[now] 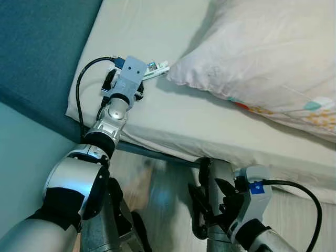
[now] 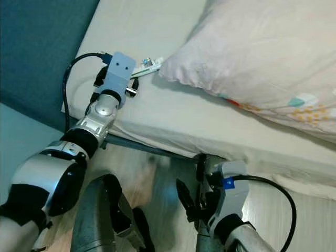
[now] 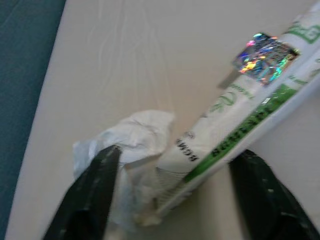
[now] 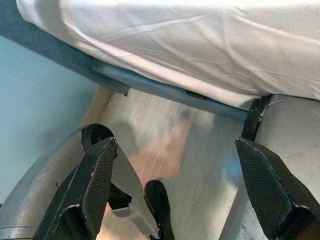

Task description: Clean up the room

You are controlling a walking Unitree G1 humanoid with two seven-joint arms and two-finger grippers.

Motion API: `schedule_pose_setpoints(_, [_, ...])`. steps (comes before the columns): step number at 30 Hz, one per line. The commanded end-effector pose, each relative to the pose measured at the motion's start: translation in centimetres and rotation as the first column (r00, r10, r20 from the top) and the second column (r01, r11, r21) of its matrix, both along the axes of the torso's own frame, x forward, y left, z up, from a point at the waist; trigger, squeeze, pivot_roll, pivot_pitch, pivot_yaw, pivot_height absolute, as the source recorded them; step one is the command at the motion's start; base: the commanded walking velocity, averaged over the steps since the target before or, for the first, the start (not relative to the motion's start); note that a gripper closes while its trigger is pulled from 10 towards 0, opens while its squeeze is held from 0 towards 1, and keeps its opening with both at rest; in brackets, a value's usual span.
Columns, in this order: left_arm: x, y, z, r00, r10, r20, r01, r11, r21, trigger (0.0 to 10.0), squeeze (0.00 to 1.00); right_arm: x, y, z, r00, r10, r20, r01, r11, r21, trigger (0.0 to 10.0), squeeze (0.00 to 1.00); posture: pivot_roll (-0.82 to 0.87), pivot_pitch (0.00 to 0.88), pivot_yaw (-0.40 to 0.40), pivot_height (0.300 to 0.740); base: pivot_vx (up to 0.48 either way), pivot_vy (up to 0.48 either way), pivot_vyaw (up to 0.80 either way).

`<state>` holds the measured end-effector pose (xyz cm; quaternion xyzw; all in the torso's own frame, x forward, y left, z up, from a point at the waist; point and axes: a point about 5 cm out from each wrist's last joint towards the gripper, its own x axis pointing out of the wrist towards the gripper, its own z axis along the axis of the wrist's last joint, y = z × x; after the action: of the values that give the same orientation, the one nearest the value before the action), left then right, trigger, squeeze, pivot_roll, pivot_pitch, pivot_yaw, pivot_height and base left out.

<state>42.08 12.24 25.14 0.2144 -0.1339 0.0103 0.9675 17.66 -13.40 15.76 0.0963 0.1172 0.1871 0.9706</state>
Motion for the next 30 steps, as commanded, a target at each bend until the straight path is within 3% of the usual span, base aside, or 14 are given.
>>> schedule_pose_setpoints(1, [0.0,0.0,-1.1,0.999,0.002,-0.051,0.0,1.0,0.024,0.0,0.0,-0.4,0.0,0.0,1.0,0.006,-0.018,-0.006,1.0,0.003,10.0,0.0,-0.42,0.65,0.073,0.49,0.0,0.0,0.0])
schedule_pose_setpoints(17, [0.0,0.8,-0.8,0.999,0.018,-0.033,-0.018,1.0,-0.002,0.0,0.0,-0.1,-0.4,0.5,1.0,-0.005,-0.011,0.005,1.0,-0.007,10.0,0.0,-0.42,0.636,0.08,0.49,0.0,0.0,0.0])
schedule_pose_setpoints(21, [0.1,1.2,0.6,1.0,0.001,0.014,0.001,0.994,-0.107,0.0,0.0,0.7,-0.6,0.5,1.0,-0.007,-0.003,0.007,1.0,-0.008,10.0,0.0,-0.4,0.616,0.087,0.49,0.0,0.0,0.0])
schedule_pose_setpoints(24, [0.1,1.4,1.4,0.999,-0.001,0.048,0.008,0.991,-0.137,0.0,0.0,1.0,-0.5,0.5,1.0,-0.004,0.003,0.004,1.0,-0.008,10.0,0.0,-0.39,0.599,0.091,0.49,0.0,0.0,0.0])
schedule_pose_setpoints(26, [0.0,2.5,3.3,0.992,0.023,0.127,0.004,0.978,-0.207,0.0,0.0,1.7,-0.3,0.6,1.0,0.004,0.021,-0.004,1.0,-0.003,10.0,0.0,-0.37,0.57,0.098,0.49,0.0,0.0,0.0])
schedule_pose_setpoints(30, [-0.2,3.6,4.8,0.981,0.044,0.19,0.011,0.96,-0.28,0.0,0.0,2.4,-0.2,0.8,0.999,0.01,0.039,-0.01,1.0,0.002,10.0,0.0,-0.35,0.549,0.099,0.49,0.0,0.0,0.0])
